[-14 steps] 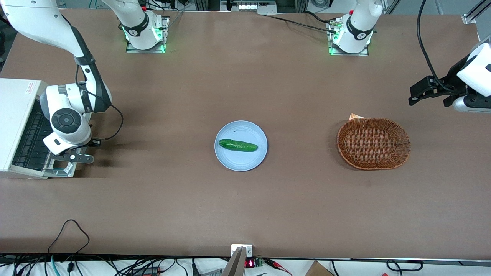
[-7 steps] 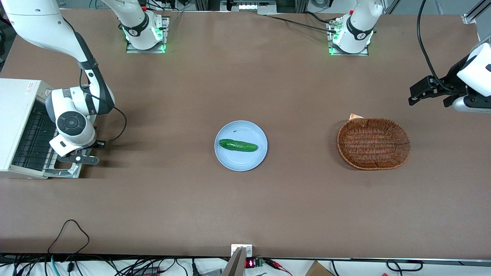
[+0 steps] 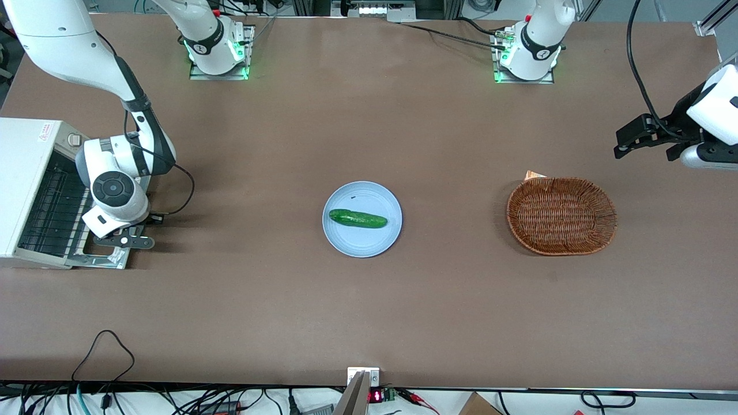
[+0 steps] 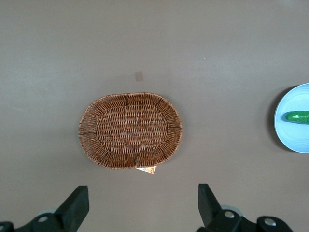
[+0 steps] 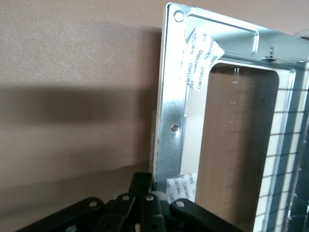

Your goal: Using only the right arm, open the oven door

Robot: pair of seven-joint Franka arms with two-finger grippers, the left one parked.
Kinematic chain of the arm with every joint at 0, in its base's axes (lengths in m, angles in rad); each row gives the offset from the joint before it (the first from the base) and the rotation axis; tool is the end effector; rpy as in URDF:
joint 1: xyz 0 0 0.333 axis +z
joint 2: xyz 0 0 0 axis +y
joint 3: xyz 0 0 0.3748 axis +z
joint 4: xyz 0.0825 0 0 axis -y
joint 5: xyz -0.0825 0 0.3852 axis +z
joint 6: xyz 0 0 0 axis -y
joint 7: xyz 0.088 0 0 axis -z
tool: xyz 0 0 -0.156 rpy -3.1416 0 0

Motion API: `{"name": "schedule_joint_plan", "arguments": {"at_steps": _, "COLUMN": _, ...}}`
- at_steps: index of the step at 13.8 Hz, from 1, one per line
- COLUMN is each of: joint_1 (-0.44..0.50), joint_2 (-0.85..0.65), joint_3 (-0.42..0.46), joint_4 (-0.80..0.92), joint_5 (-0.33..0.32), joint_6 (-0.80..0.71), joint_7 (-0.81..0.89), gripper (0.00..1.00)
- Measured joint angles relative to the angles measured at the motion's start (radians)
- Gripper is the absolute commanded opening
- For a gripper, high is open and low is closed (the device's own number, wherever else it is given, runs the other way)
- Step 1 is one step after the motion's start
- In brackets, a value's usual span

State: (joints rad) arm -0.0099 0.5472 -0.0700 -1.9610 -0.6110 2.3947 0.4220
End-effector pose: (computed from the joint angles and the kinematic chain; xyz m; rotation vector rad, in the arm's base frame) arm 0.6323 -0.0732 0.1896 2.7059 -0.0193 -0.0562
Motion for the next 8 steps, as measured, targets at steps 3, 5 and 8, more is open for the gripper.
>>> {"name": "schedule_joint_plan", "arguments": {"at_steps": 3, "joint_1": -0.003, "joint_2": 0.013, "joint_3": 0.0, "joint_4": 0.003, "joint_5": 0.0, "joint_6": 0.012, "joint_7": 0.0, "gripper": 0.0}}
{"name": "schedule_joint_plan", "arguments": {"at_steps": 5, "joint_1": -0.003, "joint_2": 0.013, "joint_3": 0.0, "joint_4": 0.003, "joint_5": 0.0, "joint_6": 0.012, "joint_7": 0.0, "gripper": 0.0}}
{"name": "schedule_joint_plan", "arguments": {"at_steps": 8, "joint_1": -0.005, "joint_2": 0.013, "joint_3": 0.001, "joint_4": 0.005, "joint_5": 0.014, "joint_6": 0.011, "joint_7": 0.0, "gripper": 0.0}}
